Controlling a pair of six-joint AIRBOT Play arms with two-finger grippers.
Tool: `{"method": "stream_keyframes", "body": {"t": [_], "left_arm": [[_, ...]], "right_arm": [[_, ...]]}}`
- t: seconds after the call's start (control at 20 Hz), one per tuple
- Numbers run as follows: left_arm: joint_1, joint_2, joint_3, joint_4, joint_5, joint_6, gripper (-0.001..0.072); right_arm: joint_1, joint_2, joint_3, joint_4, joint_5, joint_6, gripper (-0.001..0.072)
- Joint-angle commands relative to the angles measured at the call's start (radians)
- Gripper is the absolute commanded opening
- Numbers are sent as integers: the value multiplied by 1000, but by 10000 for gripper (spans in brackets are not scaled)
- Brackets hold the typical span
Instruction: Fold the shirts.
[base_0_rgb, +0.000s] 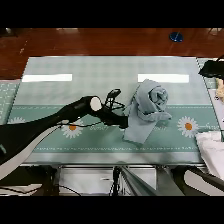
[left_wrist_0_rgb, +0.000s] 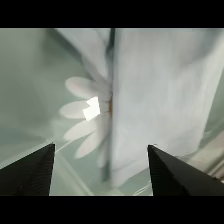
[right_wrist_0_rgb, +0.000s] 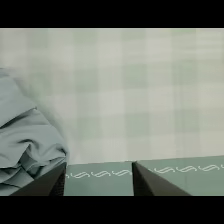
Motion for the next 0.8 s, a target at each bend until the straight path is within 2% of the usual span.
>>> {"method": "stream_keyframes", "body": {"t": [0.0,0.1,0.15,0.2,0.3,0.35,0.4,0.45,0.5,0.55,0.65,0.75], "left_arm": [[-21,-126,142,-8,-105,3,720],[-38,-194,233,-15,-154,-11,720],[-40,-225,273,-15,-187,-43,703],[-40,-262,318,-15,-243,-72,640],[-40,-327,393,-15,-336,-77,639],[-40,-351,423,-15,-372,-81,560],[-39,-365,446,-15,-394,-81,396],[-37,-367,453,-15,-404,-79,184],[-36,-365,457,-19,-417,-64,60],[-35,-360,462,-23,-431,-47,23],[-34,-340,475,-23,-449,-18,23],[-34,-295,476,-22,-444,7,23]], "right_arm": [[-56,3,0,59,-21,-9,484],[-56,3,0,60,-25,-11,484],[-56,3,0,61,-25,-11,483],[-56,3,0,61,-25,-11,483],[-56,3,0,61,-26,-11,483],[-56,3,0,62,-26,-11,482],[-56,3,0,69,-25,-11,481],[-56,3,0,76,-24,-14,474],[-56,3,0,91,-22,-21,465],[-56,3,0,114,-16,-35,465],[-56,2,-14,173,-9,-98,470],[-56,2,-79,215,2,-154,585]]}}
